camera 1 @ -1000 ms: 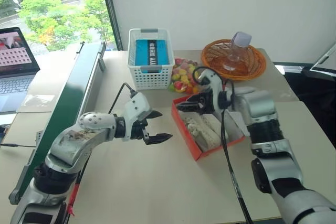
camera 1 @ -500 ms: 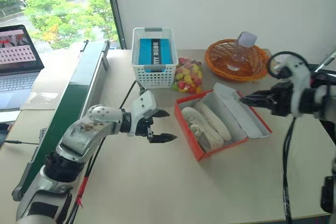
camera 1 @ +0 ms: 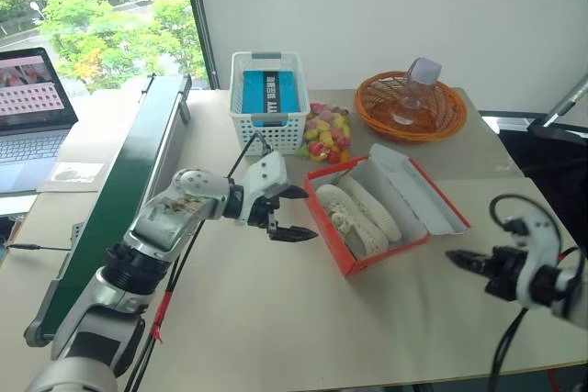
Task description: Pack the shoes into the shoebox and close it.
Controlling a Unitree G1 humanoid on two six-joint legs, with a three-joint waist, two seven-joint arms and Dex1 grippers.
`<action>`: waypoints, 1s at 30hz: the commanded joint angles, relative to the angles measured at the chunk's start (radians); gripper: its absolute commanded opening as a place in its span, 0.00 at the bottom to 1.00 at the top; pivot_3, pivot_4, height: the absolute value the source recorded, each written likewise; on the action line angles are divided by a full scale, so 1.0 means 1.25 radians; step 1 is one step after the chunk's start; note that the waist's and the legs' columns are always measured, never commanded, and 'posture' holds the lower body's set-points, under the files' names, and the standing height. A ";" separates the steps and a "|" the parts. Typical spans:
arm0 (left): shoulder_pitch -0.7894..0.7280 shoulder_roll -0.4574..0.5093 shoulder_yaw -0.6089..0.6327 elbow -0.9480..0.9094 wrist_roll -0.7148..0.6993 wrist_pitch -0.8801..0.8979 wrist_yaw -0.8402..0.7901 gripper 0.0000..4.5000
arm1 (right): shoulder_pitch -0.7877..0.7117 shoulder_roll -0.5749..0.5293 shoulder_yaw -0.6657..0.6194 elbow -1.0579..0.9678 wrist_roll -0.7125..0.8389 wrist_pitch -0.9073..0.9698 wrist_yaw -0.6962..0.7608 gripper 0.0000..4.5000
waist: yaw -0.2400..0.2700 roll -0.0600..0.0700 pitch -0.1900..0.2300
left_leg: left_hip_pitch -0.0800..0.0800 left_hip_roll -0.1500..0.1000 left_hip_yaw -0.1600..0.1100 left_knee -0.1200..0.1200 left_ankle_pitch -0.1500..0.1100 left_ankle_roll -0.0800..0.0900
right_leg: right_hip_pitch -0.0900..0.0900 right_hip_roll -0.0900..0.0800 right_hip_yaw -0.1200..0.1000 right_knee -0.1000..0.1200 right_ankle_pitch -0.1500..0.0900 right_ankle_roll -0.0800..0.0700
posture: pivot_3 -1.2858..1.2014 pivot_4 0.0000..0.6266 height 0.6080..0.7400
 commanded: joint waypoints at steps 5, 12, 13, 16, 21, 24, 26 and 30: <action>-0.007 0.037 0.043 -0.036 0.006 0.000 -0.001 1.00 | -0.061 0.088 -0.019 0.262 -0.008 -0.233 -0.079 0.01 | -0.005 0.001 0.000 | 0.000 0.000 0.000 0.000 0.000 0.000 | 0.000 0.001 0.000 0.000 0.000 0.000 | 0.52 0.24 1.00; 0.006 0.043 0.057 -0.075 -0.001 0.028 0.012 1.00 | -0.122 0.098 0.001 0.531 -0.010 -0.431 -0.091 0.01 | -0.002 0.002 0.000 | 0.000 0.000 0.000 0.000 0.000 0.000 | 0.000 0.001 0.000 0.000 0.003 0.005 | 0.52 0.24 1.00; 0.008 0.046 0.060 -0.080 -0.002 0.034 0.013 1.00 | -0.149 0.100 -0.010 0.596 -0.004 -0.475 -0.092 0.01 | -0.003 0.002 0.000 | 0.000 0.000 0.000 0.000 0.000 0.000 | 0.000 0.001 0.001 0.000 0.004 0.005 | 0.52 0.24 1.00; 0.015 0.057 0.067 -0.090 -0.001 0.044 0.015 1.00 | -0.243 0.115 -0.087 0.775 0.047 -0.603 -0.113 0.01 | -0.010 0.002 0.000 | 0.001 0.000 0.001 0.000 0.001 0.001 | 0.001 0.001 0.001 -0.001 0.006 0.006 | 0.52 0.24 1.00; 0.017 0.069 0.079 -0.093 0.001 0.053 0.015 1.00 | -0.319 0.134 -0.251 0.841 0.229 -0.688 -0.091 0.01 | -0.011 0.002 0.001 | 0.003 0.000 0.001 0.000 0.001 0.001 | 0.003 0.002 0.002 -0.001 0.006 0.006 | 0.52 0.24 1.00; 0.017 0.072 0.081 -0.091 0.003 0.053 0.014 1.00 | -0.307 0.139 -0.248 0.802 0.269 -0.700 -0.069 0.01 | -0.009 0.003 0.002 | 0.002 0.000 0.001 -0.001 0.001 0.001 | 0.002 0.001 0.002 -0.001 0.006 0.006 | 0.52 0.24 1.00; 0.020 0.071 0.080 -0.097 0.003 0.054 0.017 1.00 | -0.297 0.145 -0.245 0.751 0.308 -0.693 -0.055 0.01 | -0.008 0.004 0.002 | 0.002 0.000 0.001 -0.001 0.001 0.001 | 0.002 0.001 0.002 -0.001 0.006 0.006 | 0.52 0.24 1.00; 0.023 0.072 0.081 -0.103 0.003 0.056 0.022 1.00 | -0.276 0.151 -0.215 0.607 0.398 -0.635 -0.048 0.01 | -0.007 0.006 0.003 | 0.002 0.000 0.001 -0.001 0.001 0.001 | 0.002 0.001 0.002 -0.001 0.007 0.005 | 0.52 0.24 1.00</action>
